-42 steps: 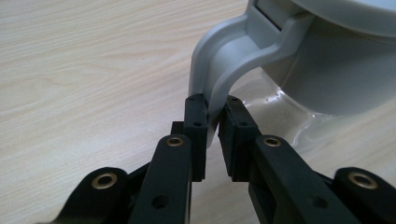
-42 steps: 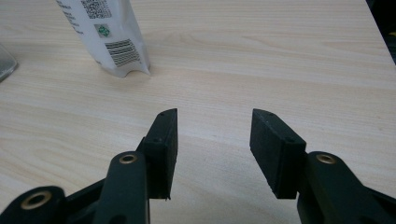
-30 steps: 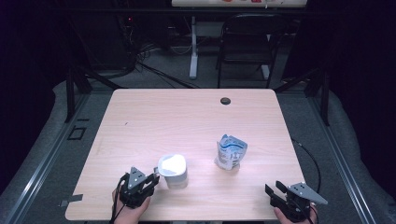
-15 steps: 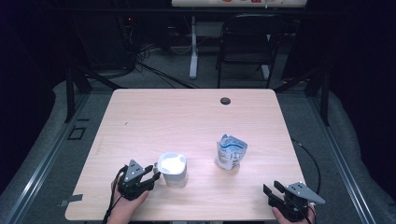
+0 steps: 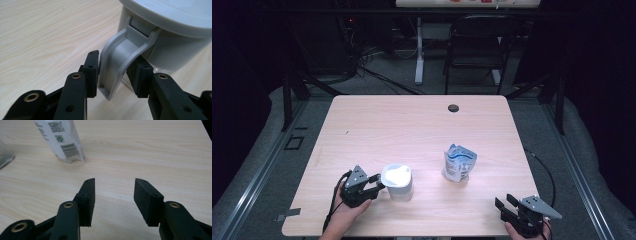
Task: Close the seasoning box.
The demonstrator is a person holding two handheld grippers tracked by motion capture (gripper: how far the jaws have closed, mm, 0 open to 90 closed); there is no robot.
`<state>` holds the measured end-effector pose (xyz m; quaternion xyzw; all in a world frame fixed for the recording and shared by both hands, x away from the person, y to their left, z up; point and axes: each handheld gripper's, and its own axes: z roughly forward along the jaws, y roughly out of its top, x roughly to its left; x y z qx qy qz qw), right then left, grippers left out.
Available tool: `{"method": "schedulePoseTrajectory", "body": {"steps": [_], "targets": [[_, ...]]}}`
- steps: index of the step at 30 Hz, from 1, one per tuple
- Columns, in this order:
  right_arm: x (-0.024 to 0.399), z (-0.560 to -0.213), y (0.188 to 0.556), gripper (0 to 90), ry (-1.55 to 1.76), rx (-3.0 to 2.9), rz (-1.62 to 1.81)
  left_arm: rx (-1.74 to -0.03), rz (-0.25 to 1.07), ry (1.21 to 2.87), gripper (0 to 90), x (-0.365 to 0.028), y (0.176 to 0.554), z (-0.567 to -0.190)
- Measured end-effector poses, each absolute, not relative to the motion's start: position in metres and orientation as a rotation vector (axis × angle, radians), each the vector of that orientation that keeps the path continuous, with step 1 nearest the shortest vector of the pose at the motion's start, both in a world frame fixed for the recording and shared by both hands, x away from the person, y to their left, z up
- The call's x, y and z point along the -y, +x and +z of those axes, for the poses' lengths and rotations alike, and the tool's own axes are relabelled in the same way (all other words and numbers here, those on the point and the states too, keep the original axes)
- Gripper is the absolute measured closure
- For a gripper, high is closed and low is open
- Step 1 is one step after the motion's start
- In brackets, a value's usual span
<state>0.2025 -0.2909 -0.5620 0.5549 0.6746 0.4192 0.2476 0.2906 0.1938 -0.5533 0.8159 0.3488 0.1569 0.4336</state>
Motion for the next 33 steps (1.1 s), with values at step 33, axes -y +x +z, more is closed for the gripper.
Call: {"method": "schedulePoseTrajectory", "body": {"steps": [33], "targets": [[0.253,-0.553,0.209,52.0,1.369,-1.94,1.184,-0.914,0.38,1.985,57.4,-0.21,0.247,-0.53]]}}
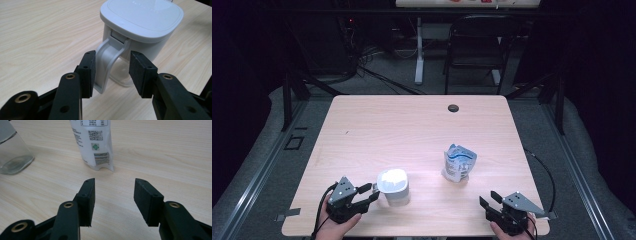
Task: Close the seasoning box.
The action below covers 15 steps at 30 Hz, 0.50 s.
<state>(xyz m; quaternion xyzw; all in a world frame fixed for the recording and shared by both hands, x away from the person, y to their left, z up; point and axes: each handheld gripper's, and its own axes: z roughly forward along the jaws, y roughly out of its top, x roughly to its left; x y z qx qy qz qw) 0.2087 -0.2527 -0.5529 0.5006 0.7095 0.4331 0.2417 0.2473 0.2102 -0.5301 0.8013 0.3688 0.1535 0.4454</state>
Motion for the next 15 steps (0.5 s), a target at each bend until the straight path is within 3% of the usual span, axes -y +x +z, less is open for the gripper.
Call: {"method": "schedulePoseTrajectory", "body": {"steps": [8,15], "targets": [[0.252,-0.553,0.207,52.0,1.375,-1.933,1.2,-0.974,0.434,1.945,57.2,-0.219,0.248,-0.514],[0.25,-0.552,0.205,52.5,1.359,-1.951,1.179,-0.957,0.423,1.919,72.3,-0.215,0.255,-0.493]]}}
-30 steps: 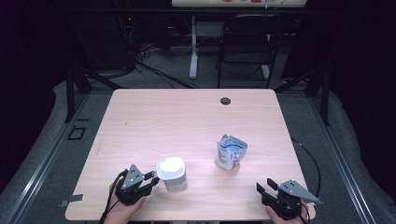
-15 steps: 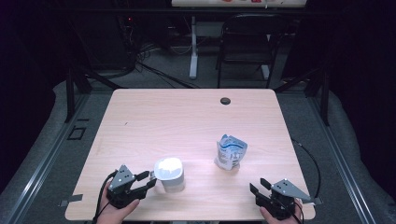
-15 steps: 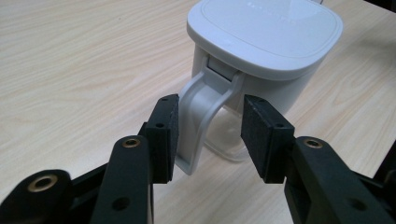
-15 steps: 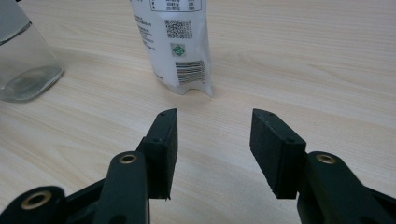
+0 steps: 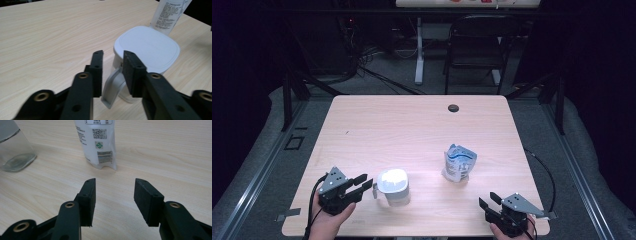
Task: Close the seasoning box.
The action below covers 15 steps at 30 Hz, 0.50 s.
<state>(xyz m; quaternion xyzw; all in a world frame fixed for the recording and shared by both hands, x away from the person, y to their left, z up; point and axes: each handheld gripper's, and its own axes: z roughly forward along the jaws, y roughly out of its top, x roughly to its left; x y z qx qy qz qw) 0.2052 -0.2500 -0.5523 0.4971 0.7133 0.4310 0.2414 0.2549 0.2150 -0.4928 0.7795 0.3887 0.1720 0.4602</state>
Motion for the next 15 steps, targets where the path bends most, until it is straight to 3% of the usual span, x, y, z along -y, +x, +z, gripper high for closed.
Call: {"method": "schedulePoseTrajectory", "body": {"steps": [7,15], "targets": [[0.249,-0.55,0.206,53.9,1.359,-1.942,1.187,-0.924,0.422,1.958,87.7,-0.202,0.26,-0.486],[0.243,-0.546,0.206,62.7,1.316,-1.983,1.219,-0.909,0.396,1.961,90.0,-0.197,0.263,-0.485]]}}
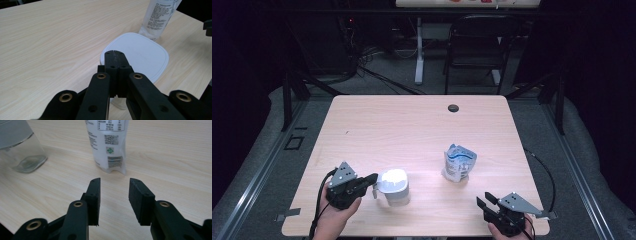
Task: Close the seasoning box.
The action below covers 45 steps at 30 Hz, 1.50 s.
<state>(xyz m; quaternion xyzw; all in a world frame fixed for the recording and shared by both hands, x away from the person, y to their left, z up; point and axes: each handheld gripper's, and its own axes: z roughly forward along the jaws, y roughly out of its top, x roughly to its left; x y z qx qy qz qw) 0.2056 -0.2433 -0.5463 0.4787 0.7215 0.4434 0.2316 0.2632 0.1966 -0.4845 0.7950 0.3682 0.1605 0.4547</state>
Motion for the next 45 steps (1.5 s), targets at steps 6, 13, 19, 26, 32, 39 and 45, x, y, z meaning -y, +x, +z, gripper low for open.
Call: {"method": "schedulePoseTrajectory", "body": {"steps": [6,13,19,26,32,39,45], "targets": [[0.233,-0.536,0.207,68.8,1.278,-2.028,1.228,-0.895,0.43,2.01,90.0,-0.187,0.265,-0.483],[0.217,-0.53,0.212,65.2,1.237,-2.048,1.221,-0.9,0.41,2.022,90.0,-0.189,0.266,-0.486],[0.203,-0.526,0.222,64.8,1.19,-2.094,1.194,-0.898,0.414,2.02,90.0,-0.189,0.266,-0.487],[0.176,-0.511,0.235,64.5,1.116,-2.139,1.219,-0.901,0.422,2.017,90.0,-0.189,0.266,-0.487],[0.146,-0.503,0.247,62.5,1.056,-2.174,1.233,-0.904,0.418,2.015,90.0,-0.19,0.265,-0.487],[0.116,-0.501,0.258,59.8,1.011,-2.216,1.251,-0.905,0.415,2.009,90.0,-0.192,0.265,-0.488],[0.099,-0.502,0.266,57.7,0.988,-2.251,1.239,-0.909,0.417,2.011,90.0,-0.193,0.264,-0.488]]}}
